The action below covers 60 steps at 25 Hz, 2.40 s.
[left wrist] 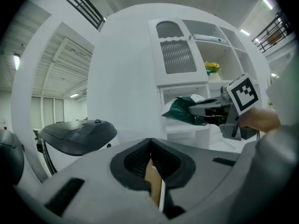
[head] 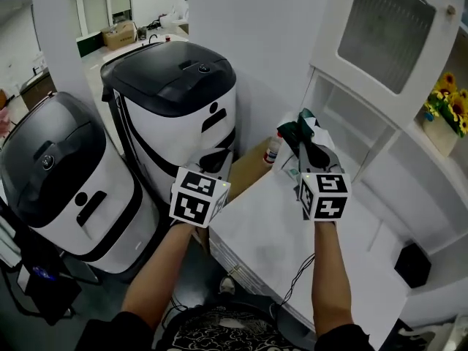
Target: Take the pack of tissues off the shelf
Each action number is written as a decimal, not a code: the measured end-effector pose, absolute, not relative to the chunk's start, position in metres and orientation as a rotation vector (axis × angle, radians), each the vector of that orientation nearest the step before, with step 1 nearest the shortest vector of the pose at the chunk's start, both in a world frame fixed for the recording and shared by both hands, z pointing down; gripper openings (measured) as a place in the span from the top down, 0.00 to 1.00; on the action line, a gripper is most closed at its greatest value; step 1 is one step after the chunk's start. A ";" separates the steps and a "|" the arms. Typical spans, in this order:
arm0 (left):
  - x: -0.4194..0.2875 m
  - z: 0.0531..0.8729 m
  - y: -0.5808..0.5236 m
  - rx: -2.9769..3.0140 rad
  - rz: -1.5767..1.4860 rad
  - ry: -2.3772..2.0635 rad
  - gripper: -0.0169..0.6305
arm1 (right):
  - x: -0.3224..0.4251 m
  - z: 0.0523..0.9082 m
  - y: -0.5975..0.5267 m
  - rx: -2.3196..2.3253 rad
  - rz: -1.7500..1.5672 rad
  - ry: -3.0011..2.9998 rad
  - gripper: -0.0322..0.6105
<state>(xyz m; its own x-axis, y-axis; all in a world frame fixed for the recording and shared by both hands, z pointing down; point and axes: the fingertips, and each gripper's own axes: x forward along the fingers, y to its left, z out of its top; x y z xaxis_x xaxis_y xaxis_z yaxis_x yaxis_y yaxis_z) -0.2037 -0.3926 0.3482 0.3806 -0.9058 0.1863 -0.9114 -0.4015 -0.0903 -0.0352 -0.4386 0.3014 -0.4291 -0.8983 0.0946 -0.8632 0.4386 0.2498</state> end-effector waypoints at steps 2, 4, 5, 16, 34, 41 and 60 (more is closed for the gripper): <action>-0.217 0.346 -0.382 2.566 0.314 -1.738 0.96 | -0.049 0.301 -0.428 1.515 -0.240 -2.506 0.92; -0.231 0.343 -0.370 2.541 0.307 -1.777 0.96 | -0.064 0.300 -0.418 1.481 -0.241 -2.539 0.92; -0.237 0.342 -0.364 2.529 0.305 -1.795 0.96 | -0.072 0.299 -0.413 1.465 -0.243 -2.554 0.92; -0.296 0.340 -0.304 2.410 0.296 -1.954 0.96 | -0.146 0.311 -0.362 1.277 -0.224 -2.683 0.92; -0.378 0.352 -0.224 2.211 0.285 -2.168 0.96 | -0.258 0.339 -0.291 0.976 -0.190 -2.844 0.92; -0.388 0.357 -0.215 2.189 0.291 -2.204 0.96 | -0.277 0.345 -0.278 0.927 -0.162 -2.882 0.92; -0.385 0.356 -0.226 2.221 0.295 -2.198 0.96 | -0.279 0.353 -0.281 0.940 -0.115 -2.901 0.92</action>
<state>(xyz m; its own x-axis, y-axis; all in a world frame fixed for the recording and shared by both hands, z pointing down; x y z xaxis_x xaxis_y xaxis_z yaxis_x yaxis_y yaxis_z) -0.3853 -0.2263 0.3560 0.0015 -0.9908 0.1350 -0.9914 -0.0192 -0.1298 -0.2792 -0.2813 0.3525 -0.8064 -0.5881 0.0619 -0.5813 0.8076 0.0994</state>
